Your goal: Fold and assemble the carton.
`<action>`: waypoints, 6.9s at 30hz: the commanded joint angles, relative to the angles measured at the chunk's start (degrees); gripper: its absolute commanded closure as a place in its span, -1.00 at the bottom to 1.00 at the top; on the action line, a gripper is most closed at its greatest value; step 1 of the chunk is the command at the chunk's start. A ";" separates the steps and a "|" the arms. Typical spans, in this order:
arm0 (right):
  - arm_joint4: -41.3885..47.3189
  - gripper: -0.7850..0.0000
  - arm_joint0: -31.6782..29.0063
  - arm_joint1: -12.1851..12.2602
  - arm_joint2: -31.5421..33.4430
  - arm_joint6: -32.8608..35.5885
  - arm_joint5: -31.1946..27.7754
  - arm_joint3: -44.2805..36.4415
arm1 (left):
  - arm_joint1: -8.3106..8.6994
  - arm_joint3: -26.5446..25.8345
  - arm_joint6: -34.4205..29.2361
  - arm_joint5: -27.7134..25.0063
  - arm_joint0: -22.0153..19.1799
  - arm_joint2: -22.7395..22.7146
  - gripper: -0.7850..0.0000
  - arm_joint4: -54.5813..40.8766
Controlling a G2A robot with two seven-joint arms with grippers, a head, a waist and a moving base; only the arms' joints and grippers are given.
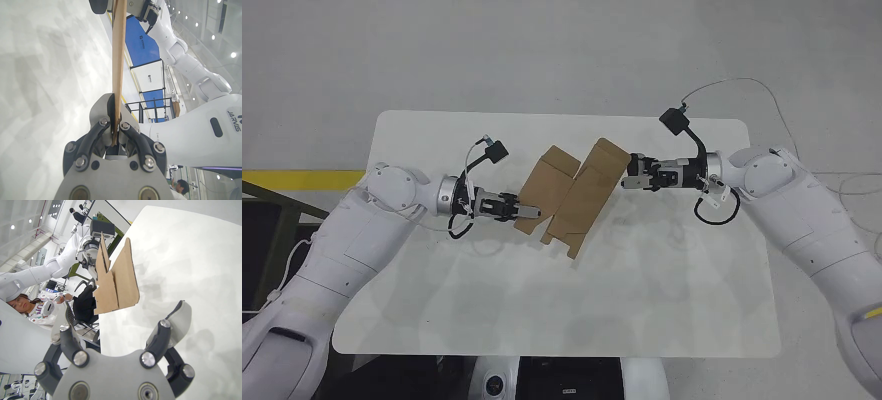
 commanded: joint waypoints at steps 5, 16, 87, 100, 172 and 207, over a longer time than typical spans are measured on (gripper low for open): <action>1.40 -1.00 -1.14 0.15 1.21 1.68 0.99 -0.51 | 0.38 -1.45 -3.73 1.09 0.87 -1.10 1.00 -0.32; 3.03 -1.00 2.64 1.38 -6.56 6.43 5.71 -5.71 | 0.93 -5.80 -6.50 3.85 1.40 0.02 1.00 2.04; 8.40 -1.00 0.61 0.59 -6.16 10.93 10.23 -6.03 | 2.21 -11.47 -8.81 6.16 3.52 -2.72 1.00 4.31; 8.41 -1.00 1.31 1.54 -7.68 11.86 11.16 -9.73 | 1.84 -9.64 -8.75 6.10 2.81 -2.52 1.00 4.73; 13.87 1.00 -7.16 1.23 1.17 2.46 22.62 -8.96 | 0.23 -4.72 3.31 8.68 7.43 -10.17 -1.00 -10.15; 5.11 1.00 -12.59 -0.26 9.42 1.55 25.68 -14.03 | -1.05 -2.26 -0.10 10.53 7.78 -13.88 -1.00 -12.24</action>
